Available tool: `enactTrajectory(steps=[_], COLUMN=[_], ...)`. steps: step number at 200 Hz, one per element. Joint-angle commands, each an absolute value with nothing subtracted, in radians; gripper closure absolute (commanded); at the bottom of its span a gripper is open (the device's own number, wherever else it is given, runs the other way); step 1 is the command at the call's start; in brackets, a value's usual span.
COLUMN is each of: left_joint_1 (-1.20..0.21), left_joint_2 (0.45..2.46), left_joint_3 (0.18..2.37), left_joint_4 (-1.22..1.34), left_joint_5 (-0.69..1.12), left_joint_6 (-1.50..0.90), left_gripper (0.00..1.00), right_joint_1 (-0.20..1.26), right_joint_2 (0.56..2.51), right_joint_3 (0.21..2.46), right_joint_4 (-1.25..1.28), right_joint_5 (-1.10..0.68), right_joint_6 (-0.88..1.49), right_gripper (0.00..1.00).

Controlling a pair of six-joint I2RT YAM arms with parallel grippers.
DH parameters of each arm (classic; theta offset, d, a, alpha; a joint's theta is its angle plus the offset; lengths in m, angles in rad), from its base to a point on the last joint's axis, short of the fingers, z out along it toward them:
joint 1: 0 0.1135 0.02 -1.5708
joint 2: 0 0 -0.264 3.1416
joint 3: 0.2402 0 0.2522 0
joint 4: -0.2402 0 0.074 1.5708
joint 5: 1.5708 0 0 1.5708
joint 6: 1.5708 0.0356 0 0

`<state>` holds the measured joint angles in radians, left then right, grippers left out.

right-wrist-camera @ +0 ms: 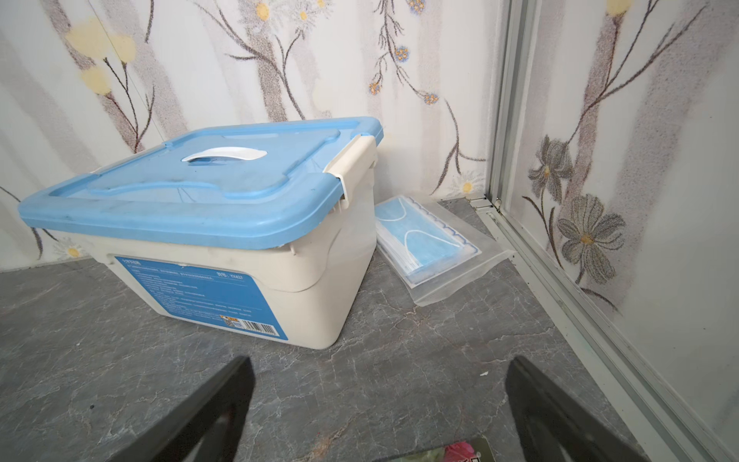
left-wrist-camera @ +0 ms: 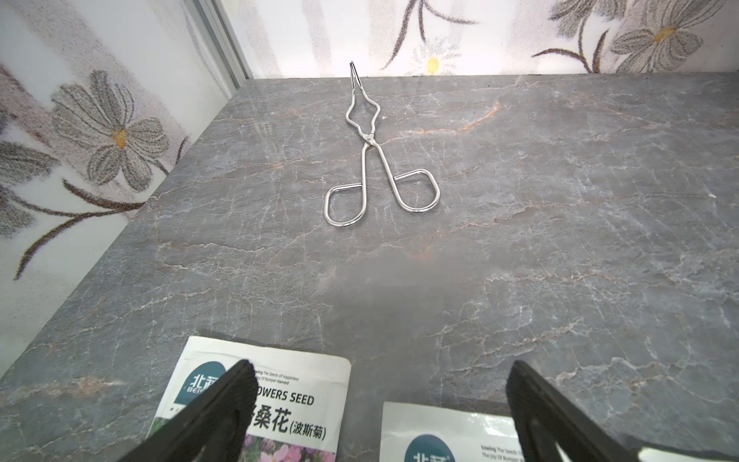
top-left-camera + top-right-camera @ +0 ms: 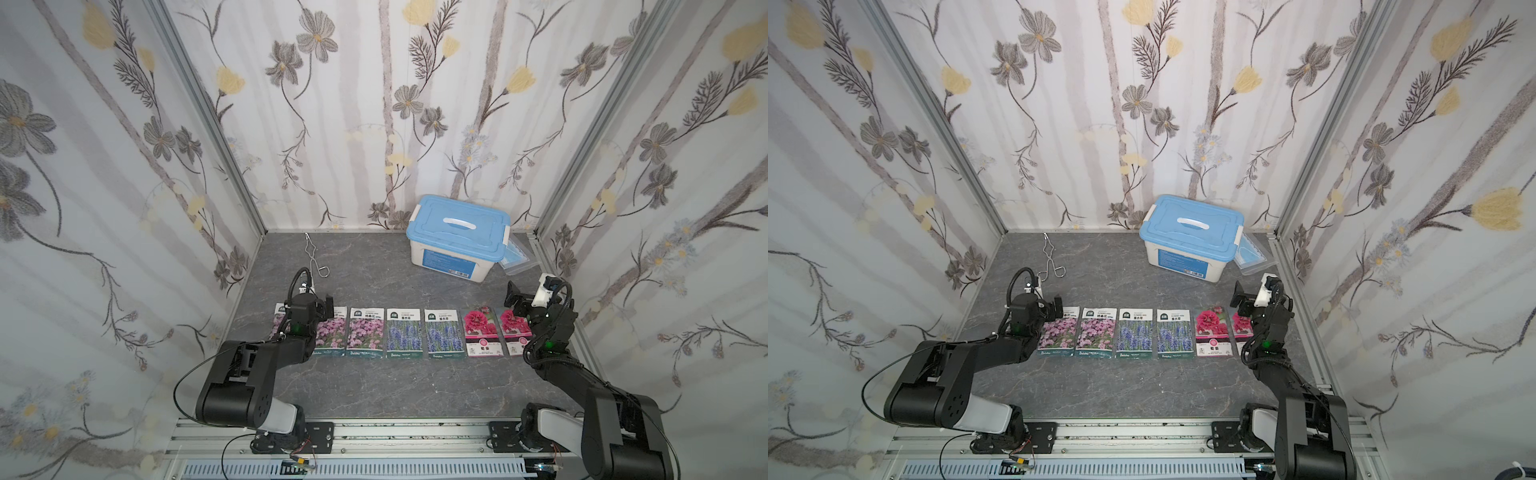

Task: Arrange the seed packets in a row
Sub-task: Reset both arms

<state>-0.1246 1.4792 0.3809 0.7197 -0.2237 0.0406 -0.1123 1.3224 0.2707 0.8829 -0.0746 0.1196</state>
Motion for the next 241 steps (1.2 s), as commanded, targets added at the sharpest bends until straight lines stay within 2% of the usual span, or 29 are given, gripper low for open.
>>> enactTrajectory(steps=[1,43,61,104,169,199,241], left_joint_1=[-0.114,-0.094,-0.099,-0.096,-0.098,-0.098,-0.093], left_joint_2=[1.485,1.536,1.617,1.608,1.614,1.610,1.582], left_joint_3=[0.354,0.265,0.214,0.205,0.195,0.206,0.304], left_joint_4=[0.921,1.125,1.324,1.320,1.346,1.324,1.092], left_joint_5=[-0.198,-0.195,-0.181,-0.200,-0.200,-0.204,-0.185], left_joint_6=[0.074,0.042,0.067,0.051,0.052,0.051,0.052], left_gripper=[0.00,0.00,0.00,0.00,0.00,0.00,0.00], right_joint_1=[-0.112,-0.115,-0.121,-0.146,-0.103,-0.087,-0.074], right_joint_2=[1.334,1.341,1.341,1.322,1.449,1.447,1.484], right_joint_3=[0.244,0.228,0.226,0.123,0.056,0.099,0.242], right_joint_4=[1.035,1.069,1.060,1.230,1.474,1.390,1.158], right_joint_5=[-0.035,-0.041,-0.044,-0.067,-0.091,-0.108,-0.134], right_joint_6=[0.132,0.136,0.140,0.162,0.104,0.076,0.046], right_gripper=[0.00,0.00,0.00,0.00,0.00,0.00,0.00])
